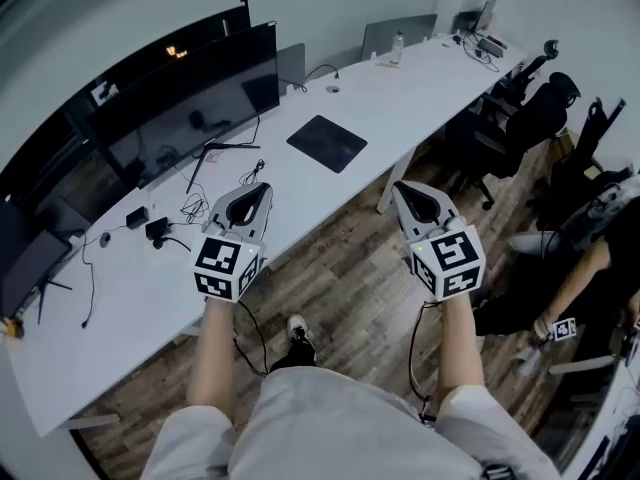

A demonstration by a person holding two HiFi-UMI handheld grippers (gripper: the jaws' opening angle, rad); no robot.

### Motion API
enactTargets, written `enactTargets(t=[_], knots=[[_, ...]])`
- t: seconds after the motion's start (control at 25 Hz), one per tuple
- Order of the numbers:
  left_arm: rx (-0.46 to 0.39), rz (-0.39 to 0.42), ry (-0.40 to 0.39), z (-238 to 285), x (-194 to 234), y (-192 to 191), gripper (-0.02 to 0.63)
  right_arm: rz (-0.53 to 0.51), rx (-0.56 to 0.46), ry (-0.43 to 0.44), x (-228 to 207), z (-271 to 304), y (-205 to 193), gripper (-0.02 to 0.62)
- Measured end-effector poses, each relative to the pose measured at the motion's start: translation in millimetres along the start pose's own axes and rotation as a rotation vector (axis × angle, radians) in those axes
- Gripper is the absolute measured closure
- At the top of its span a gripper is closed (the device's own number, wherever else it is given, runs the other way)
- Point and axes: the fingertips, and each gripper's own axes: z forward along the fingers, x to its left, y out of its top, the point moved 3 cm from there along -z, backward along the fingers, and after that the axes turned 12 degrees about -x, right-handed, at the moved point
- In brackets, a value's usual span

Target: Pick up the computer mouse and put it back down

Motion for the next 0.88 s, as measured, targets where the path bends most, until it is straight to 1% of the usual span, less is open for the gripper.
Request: enactTargets(t=[0.2, 0.44, 0.64, 0.84, 0.88], knots=[[0.016, -0.014, 0.000, 49, 58, -16, 0.589, 0.028, -0.003, 0.002, -21, 72, -2, 0.581], [0.051, -0.047, 0.023, 87, 122, -45, 0.589, 0.084, 0.040, 0.029, -29, 152, -17, 0.580], [0.103, -0.087, 0.057, 106, 160, -87, 0.589, 0.127, 0.069, 0.059, -29, 205, -42, 0.580], [0.171, -0.146, 0.137, 116, 192, -140, 0.588, 0.149, 0.129, 0.110, -26, 247, -80, 0.581], [0.189, -0.155, 0.152, 117, 195, -151, 0.567, 0.155, 0.142, 0.126, -25, 255, -89, 0.581]])
